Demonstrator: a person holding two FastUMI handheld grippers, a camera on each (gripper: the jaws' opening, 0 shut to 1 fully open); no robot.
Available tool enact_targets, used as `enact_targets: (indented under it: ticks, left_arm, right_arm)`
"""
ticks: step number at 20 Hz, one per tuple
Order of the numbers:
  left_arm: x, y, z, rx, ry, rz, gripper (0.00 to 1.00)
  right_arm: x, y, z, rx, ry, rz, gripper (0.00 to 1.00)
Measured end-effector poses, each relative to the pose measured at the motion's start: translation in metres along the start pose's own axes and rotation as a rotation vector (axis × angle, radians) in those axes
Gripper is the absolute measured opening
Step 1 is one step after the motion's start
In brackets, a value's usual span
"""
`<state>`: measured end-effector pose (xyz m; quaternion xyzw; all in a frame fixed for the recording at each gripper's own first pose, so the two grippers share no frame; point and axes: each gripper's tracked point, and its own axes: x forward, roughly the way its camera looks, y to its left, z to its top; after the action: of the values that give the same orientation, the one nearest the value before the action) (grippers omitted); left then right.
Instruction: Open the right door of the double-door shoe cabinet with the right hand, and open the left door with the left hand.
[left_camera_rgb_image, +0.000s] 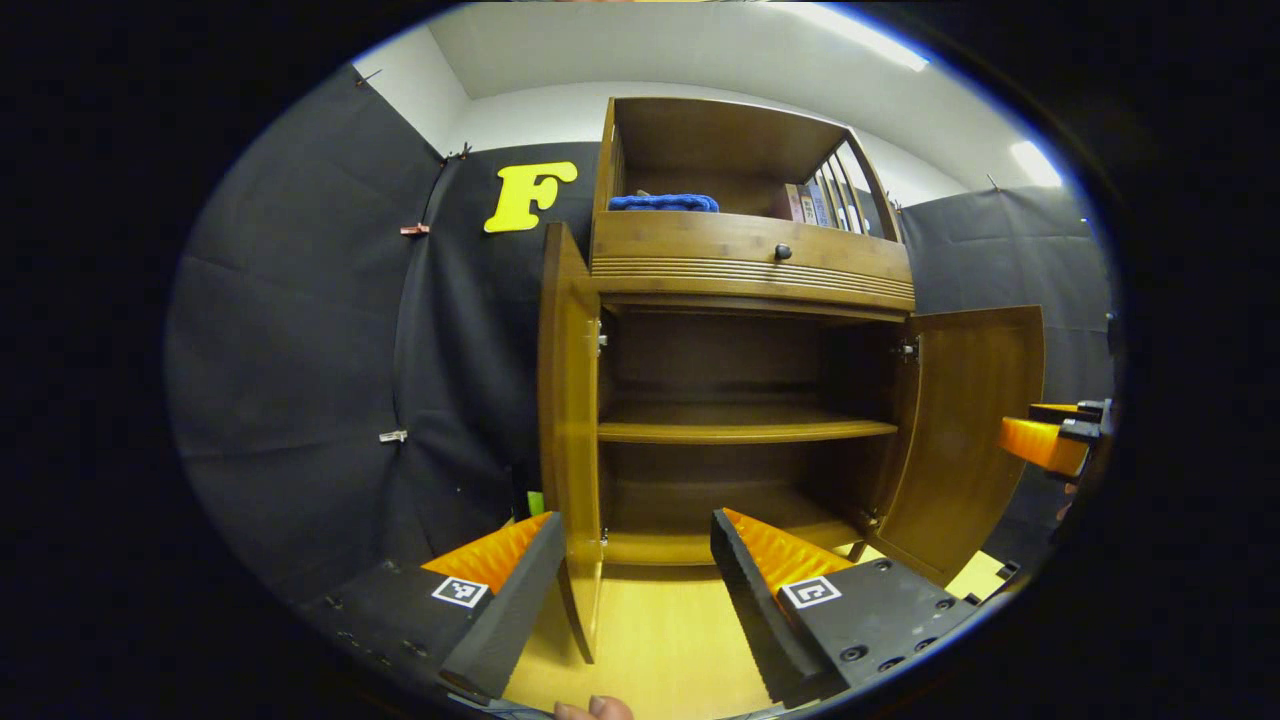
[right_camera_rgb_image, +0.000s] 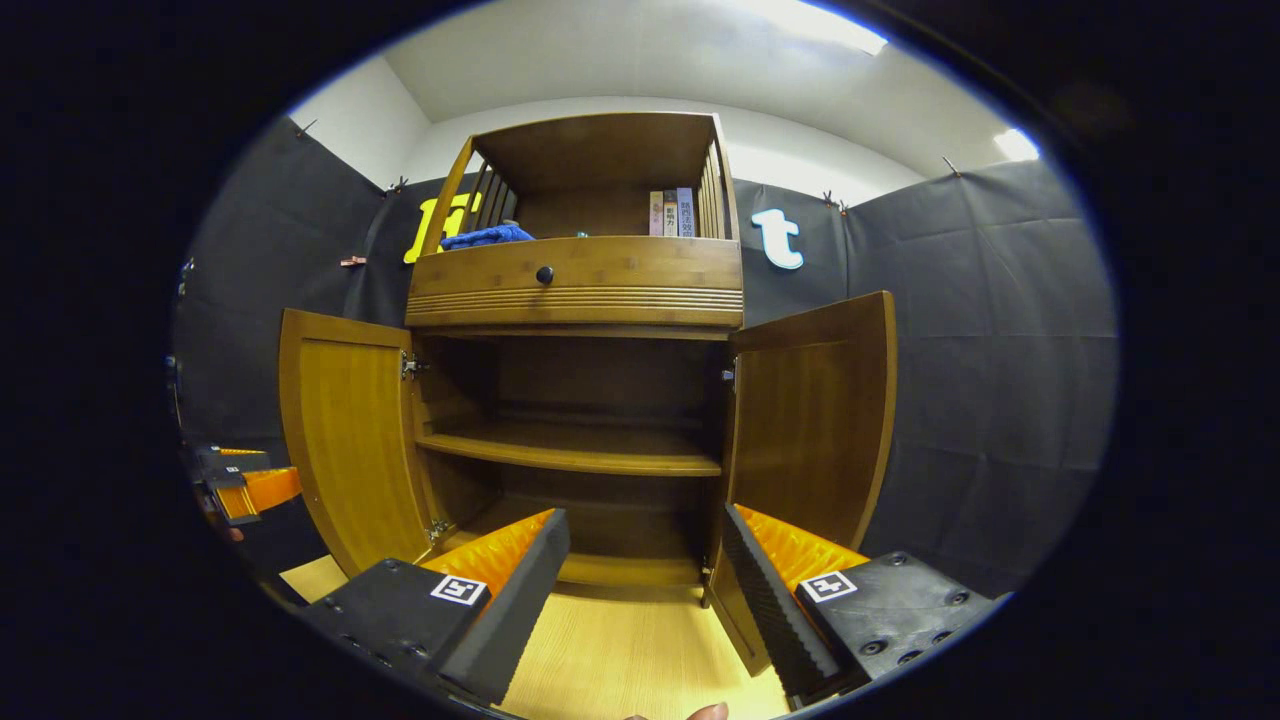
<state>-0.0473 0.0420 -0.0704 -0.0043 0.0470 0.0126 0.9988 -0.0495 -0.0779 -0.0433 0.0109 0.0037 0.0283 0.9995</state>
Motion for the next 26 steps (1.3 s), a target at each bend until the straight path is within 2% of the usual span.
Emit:
enact_targets:
  ticks: [1, 7, 26]
  left_arm:
    - [0.0, -0.008, 0.002, 0.006, -0.006, -0.007, 0.91]
    - [0.003, -0.029, 0.01, 0.041, -0.028, -0.034, 0.94]
    - [0.006, -0.022, 0.02, 0.034, -0.052, -0.048, 0.93]
  right_arm:
    - [0.001, 0.001, 0.0, 0.005, 0.0, 0.001, 0.98]
    - [-0.001, 0.002, -0.005, -0.013, 0.008, -0.013, 0.98]
    - [-0.003, 0.014, -0.006, -0.032, 0.008, -0.016, 0.98]
